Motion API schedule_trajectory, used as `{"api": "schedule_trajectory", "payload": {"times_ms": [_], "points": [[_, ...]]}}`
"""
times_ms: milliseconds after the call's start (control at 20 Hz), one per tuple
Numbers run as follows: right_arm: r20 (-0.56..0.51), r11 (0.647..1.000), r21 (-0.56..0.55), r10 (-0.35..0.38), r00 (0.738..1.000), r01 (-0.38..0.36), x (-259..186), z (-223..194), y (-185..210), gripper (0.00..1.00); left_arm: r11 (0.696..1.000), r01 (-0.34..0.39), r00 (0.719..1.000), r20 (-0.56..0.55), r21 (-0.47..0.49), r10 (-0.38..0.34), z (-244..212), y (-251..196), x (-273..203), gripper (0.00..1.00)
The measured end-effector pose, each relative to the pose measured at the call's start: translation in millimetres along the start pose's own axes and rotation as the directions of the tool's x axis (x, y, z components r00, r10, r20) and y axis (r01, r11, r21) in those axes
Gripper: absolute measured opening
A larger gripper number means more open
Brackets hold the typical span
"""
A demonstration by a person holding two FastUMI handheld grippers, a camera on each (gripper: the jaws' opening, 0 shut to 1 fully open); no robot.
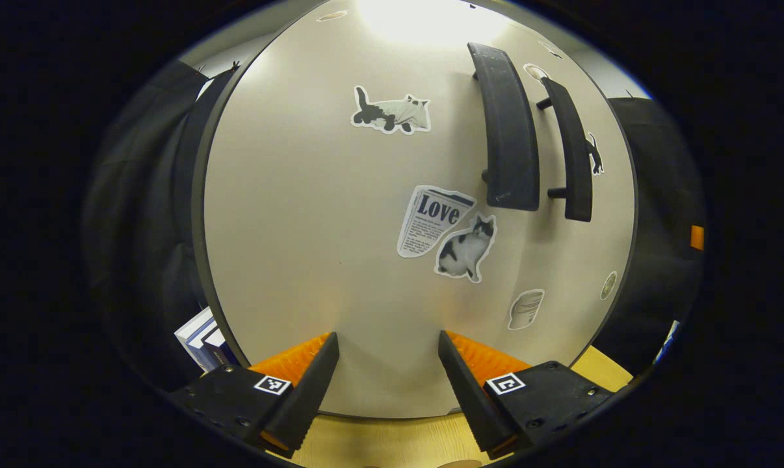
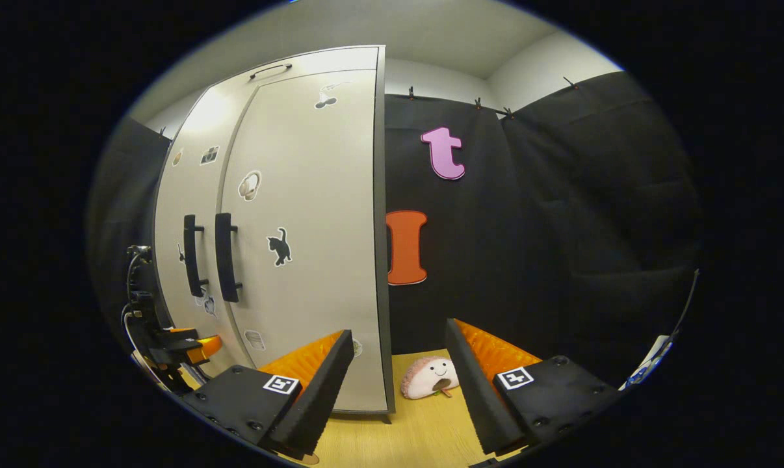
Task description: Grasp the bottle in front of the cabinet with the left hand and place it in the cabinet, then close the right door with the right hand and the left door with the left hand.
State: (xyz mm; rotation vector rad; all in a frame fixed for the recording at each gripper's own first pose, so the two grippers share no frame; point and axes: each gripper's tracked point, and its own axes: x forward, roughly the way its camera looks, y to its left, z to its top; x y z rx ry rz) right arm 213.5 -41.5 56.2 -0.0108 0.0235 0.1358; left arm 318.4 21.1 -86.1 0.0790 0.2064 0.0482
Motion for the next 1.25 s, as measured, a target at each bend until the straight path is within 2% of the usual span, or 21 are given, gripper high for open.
{"api": "schedule_trajectory", "payload": {"times_ms": [300,500,600,800,850,900,1100,1200,1250], "points": [[0.026,0.999,0.03,0.023,0.999,-0.024,-0.4,18.8,3.3,0.95,1.0,0.021,0.998,0.062,-0.01,-0.02,60.5,15.5,-50.9,0.94],[0.057,0.998,0.038,0.04,0.998,-0.042,-7.5,33.8,10.2,0.95,1.0,0.001,0.995,0.096,0.015,-0.002,102.1,37.7,-95.4,0.94],[0.07,0.998,0.039,0.049,0.996,-0.051,-13.1,40.7,14.4,0.95,1.0,-0.013,0.994,0.111,-0.001,0.013,122.1,47.9,-119.7,0.94],[0.092,0.998,0.022,0.057,0.994,-0.06,-26.5,52.9,18.9,0.95,0.999,0.023,0.989,0.15,-0.042,-0.016,156.8,59.7,-169.1,0.94],[0.099,0.998,0.017,0.056,0.994,-0.058,-30.5,55.8,18.6,0.95,0.999,0.015,0.987,0.161,-0.037,-0.009,163.3,67.9,-181.8,0.92],[0.107,0.998,0.013,0.054,0.993,-0.055,-34.9,58.6,18.4,0.94,1.0,0.0,0.985,0.175,-0.026,0.004,170.5,77.2,-194.6,0.94],[0.129,0.998,-0.002,0.058,0.99,-0.059,-48.8,67.3,20.8,0.94,0.998,-0.067,0.971,0.228,-0.01,0.067,194.5,107.3,-241.1,0.94],[0.14,0.998,-0.02,0.062,0.988,-0.06,-55.3,72.3,23.2,0.95,0.997,-0.07,0.966,0.247,-0.018,0.072,201.6,113.2,-258.6,0.94],[0.148,0.998,-0.029,0.062,0.987,-0.059,-58.3,74.7,24.9,0.87,0.997,-0.074,0.963,0.257,-0.02,0.077,206.0,115.8,-265.5,0.94]]}}
